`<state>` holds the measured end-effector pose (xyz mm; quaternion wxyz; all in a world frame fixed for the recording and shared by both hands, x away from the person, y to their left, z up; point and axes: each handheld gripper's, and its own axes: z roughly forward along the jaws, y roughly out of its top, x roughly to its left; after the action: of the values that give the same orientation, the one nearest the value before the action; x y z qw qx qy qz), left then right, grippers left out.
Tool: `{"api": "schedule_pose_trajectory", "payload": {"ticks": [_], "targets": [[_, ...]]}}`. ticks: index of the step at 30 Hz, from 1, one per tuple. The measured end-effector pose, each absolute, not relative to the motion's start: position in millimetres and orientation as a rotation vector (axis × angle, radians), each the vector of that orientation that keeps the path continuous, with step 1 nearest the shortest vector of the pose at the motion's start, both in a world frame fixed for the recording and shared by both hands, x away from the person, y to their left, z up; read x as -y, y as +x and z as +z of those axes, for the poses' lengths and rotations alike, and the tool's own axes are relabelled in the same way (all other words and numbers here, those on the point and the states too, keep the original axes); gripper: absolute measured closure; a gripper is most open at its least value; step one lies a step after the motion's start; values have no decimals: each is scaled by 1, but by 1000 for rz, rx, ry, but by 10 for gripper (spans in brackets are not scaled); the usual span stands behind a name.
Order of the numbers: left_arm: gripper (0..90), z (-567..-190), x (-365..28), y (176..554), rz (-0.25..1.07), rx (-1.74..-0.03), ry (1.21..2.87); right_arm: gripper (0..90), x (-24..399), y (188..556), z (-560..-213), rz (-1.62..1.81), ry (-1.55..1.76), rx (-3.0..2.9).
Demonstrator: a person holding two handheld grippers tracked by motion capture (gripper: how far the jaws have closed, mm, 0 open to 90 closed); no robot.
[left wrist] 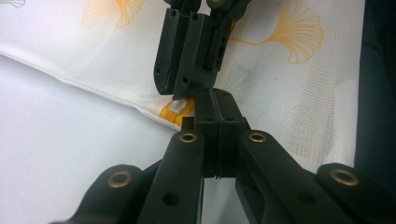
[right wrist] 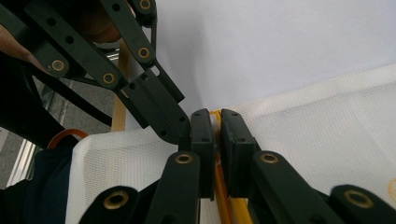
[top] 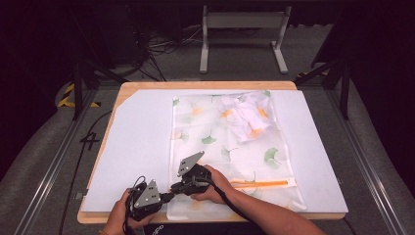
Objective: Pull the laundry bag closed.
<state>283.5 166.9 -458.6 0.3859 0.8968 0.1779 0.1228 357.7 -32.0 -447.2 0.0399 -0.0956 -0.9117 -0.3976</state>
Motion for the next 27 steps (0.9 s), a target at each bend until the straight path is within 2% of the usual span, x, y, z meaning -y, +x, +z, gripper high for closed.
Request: {"api": "schedule_pose_trajectory", "payload": {"ticks": [27], "targets": [[900, -462, -171, 286, 243, -513, 2240, 848, 39, 349, -449, -1224, -273, 2872]]}}
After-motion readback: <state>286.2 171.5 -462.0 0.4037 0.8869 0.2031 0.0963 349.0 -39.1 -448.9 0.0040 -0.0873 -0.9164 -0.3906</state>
